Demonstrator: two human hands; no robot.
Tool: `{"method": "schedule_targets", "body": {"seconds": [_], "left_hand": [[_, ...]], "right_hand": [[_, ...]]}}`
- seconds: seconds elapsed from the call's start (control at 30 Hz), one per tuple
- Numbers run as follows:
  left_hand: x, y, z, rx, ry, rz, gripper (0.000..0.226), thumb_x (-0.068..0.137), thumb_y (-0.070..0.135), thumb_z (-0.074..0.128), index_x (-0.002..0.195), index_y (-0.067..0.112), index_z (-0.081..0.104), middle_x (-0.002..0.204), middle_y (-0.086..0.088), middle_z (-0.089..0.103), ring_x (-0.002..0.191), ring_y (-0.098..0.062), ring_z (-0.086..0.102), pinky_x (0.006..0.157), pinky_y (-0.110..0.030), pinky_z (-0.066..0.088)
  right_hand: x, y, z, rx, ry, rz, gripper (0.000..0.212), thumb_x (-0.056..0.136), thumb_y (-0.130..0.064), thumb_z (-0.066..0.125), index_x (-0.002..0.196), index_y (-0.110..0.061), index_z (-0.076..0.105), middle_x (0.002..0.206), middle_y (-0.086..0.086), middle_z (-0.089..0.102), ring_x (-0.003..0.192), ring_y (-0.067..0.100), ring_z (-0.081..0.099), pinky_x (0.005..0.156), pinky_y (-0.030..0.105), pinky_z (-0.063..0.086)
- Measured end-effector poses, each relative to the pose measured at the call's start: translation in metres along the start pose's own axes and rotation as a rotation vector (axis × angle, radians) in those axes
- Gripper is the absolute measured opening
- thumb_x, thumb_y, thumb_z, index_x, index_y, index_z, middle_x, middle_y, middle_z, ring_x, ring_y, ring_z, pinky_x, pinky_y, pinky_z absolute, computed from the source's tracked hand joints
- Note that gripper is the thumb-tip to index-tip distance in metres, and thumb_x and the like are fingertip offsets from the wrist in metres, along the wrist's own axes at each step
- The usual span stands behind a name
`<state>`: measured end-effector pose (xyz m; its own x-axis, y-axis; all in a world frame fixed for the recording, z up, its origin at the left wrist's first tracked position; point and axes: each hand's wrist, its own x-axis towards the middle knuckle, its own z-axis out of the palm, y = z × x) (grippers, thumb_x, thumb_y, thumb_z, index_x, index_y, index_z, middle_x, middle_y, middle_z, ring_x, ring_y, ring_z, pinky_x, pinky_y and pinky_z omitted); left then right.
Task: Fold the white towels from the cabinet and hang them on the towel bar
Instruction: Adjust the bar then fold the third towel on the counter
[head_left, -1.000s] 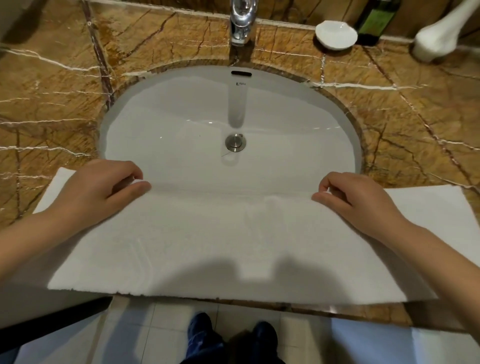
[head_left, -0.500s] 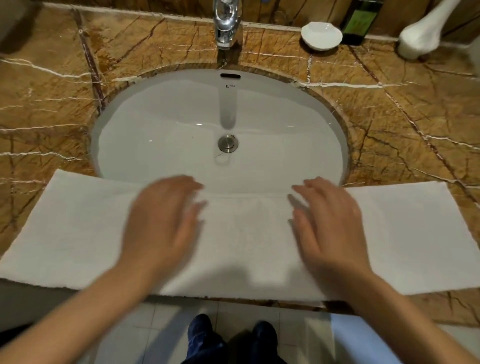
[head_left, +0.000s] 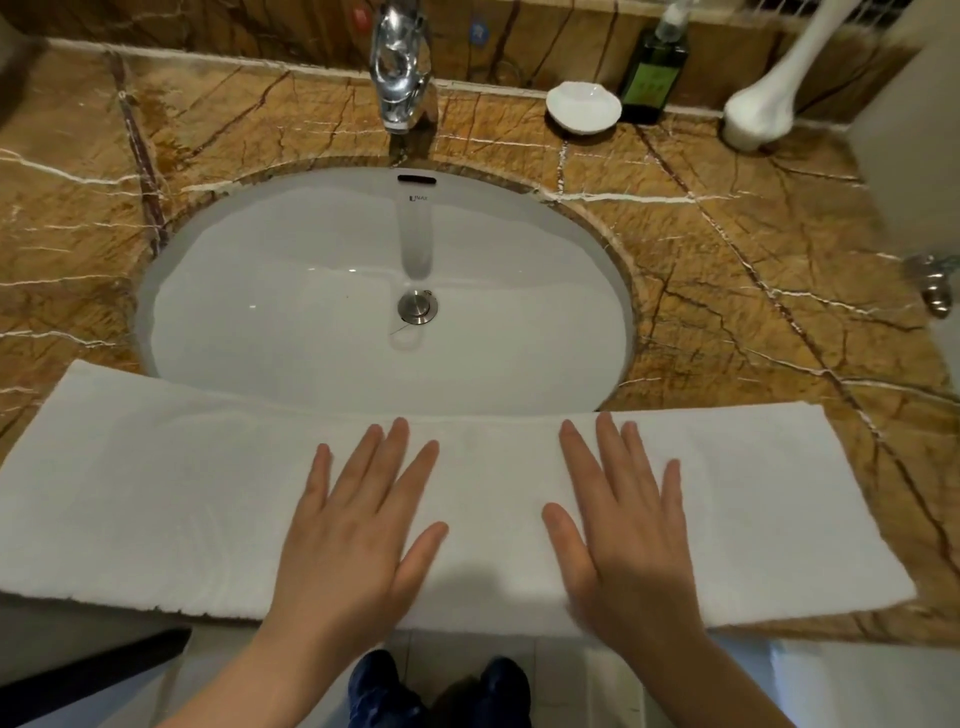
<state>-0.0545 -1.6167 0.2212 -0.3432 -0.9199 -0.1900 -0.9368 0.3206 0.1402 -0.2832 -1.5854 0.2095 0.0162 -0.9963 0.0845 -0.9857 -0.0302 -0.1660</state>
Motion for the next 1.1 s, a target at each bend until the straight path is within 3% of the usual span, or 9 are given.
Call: {"method": "schedule_targets", "body": {"seconds": [0.13, 0.23, 0.47, 0.6, 0.67, 0.73, 0.8, 0.87, 1.1], "left_hand": [[0.014, 0.061, 0.004, -0.087, 0.061, 0.170, 0.058, 0.097, 0.048, 0.021, 0.146, 0.021, 0.036, 0.154, -0.005, 0.030, 0.142, -0.024, 0.027, 0.114, -0.049, 0.018], [0.029, 0.100, 0.010, -0.109, 0.072, 0.219, 0.057, 0.096, 0.049, 0.029, 0.145, 0.022, 0.037, 0.154, -0.004, 0.030, 0.142, -0.021, 0.028, 0.114, -0.050, 0.025], [0.036, 0.109, 0.018, -0.054, -0.030, 0.155, 0.062, 0.094, 0.058, 0.015, 0.151, 0.034, 0.013, 0.159, 0.004, 0.009, 0.146, -0.019, 0.006, 0.114, -0.044, 0.005], [0.035, 0.113, 0.017, -0.130, -0.008, 0.148, 0.061, 0.093, 0.057, 0.017, 0.151, 0.037, 0.007, 0.160, 0.007, 0.000, 0.147, -0.016, -0.005, 0.117, -0.042, -0.006], [0.037, 0.117, 0.007, -0.174, 0.034, 0.139, 0.055, 0.095, 0.049, 0.025, 0.146, 0.032, 0.031, 0.157, 0.000, 0.023, 0.145, -0.022, 0.019, 0.118, -0.044, 0.007], [0.050, 0.123, -0.002, -0.243, 0.135, 0.163, 0.042, 0.093, 0.036, 0.039, 0.131, 0.024, 0.053, 0.139, -0.005, 0.051, 0.127, -0.027, 0.046, 0.111, -0.043, 0.030], [0.073, 0.134, -0.013, -0.344, 0.189, 0.196, 0.027, 0.090, 0.023, 0.050, 0.113, 0.019, 0.062, 0.114, -0.003, 0.062, 0.103, -0.026, 0.055, 0.088, -0.037, 0.045], [0.097, 0.151, -0.023, -0.400, 0.187, 0.225, 0.021, 0.090, 0.018, 0.051, 0.105, 0.017, 0.065, 0.100, -0.002, 0.063, 0.091, -0.025, 0.055, 0.073, -0.038, 0.043], [0.152, 0.194, -0.017, -0.340, 0.121, 0.256, 0.016, 0.086, 0.028, 0.062, 0.098, 0.019, 0.066, 0.100, 0.000, 0.061, 0.096, -0.022, 0.055, 0.071, -0.034, 0.047]], "right_hand": [[0.006, 0.047, -0.018, 0.068, -0.090, 0.168, 0.061, 0.093, -0.051, 0.024, 0.151, -0.033, 0.019, 0.161, -0.004, 0.012, 0.147, 0.008, -0.005, 0.119, 0.040, -0.003], [0.005, 0.081, -0.025, 0.028, -0.187, 0.215, 0.064, 0.091, -0.059, 0.010, 0.151, -0.039, 0.002, 0.160, -0.011, -0.005, 0.146, 0.008, -0.014, 0.118, 0.042, -0.010], [0.006, 0.094, -0.021, -0.011, -0.205, 0.219, 0.061, 0.088, -0.064, -0.002, 0.143, -0.046, -0.021, 0.155, -0.015, -0.022, 0.145, 0.011, -0.020, 0.116, 0.042, -0.017], [0.007, 0.104, -0.029, 0.186, -0.089, 0.206, 0.054, 0.096, -0.050, 0.022, 0.149, -0.038, 0.016, 0.157, -0.015, 0.006, 0.147, 0.009, 0.001, 0.119, 0.038, -0.001], [0.012, 0.124, -0.040, 0.237, 0.094, 0.269, 0.041, 0.097, -0.029, 0.043, 0.138, -0.025, 0.044, 0.146, -0.005, 0.041, 0.137, 0.019, 0.032, 0.111, 0.042, 0.025], [0.022, 0.148, -0.050, 0.204, 0.210, 0.328, 0.032, 0.093, -0.011, 0.052, 0.124, -0.015, 0.056, 0.124, 0.006, 0.056, 0.118, 0.026, 0.046, 0.095, 0.041, 0.037], [0.035, 0.165, -0.056, 0.168, 0.169, 0.305, 0.029, 0.089, -0.002, 0.054, 0.114, -0.012, 0.064, 0.109, 0.008, 0.060, 0.105, 0.030, 0.051, 0.084, 0.036, 0.038], [0.047, 0.175, -0.060, 0.118, 0.068, 0.202, 0.027, 0.086, 0.002, 0.057, 0.106, -0.010, 0.069, 0.101, 0.008, 0.062, 0.100, 0.030, 0.052, 0.080, 0.038, 0.041], [0.062, 0.203, -0.072, 0.100, -0.052, 0.165, 0.016, 0.083, -0.014, 0.069, 0.099, -0.016, 0.070, 0.096, 0.001, 0.062, 0.095, 0.021, 0.054, 0.073, 0.033, 0.044]]}}
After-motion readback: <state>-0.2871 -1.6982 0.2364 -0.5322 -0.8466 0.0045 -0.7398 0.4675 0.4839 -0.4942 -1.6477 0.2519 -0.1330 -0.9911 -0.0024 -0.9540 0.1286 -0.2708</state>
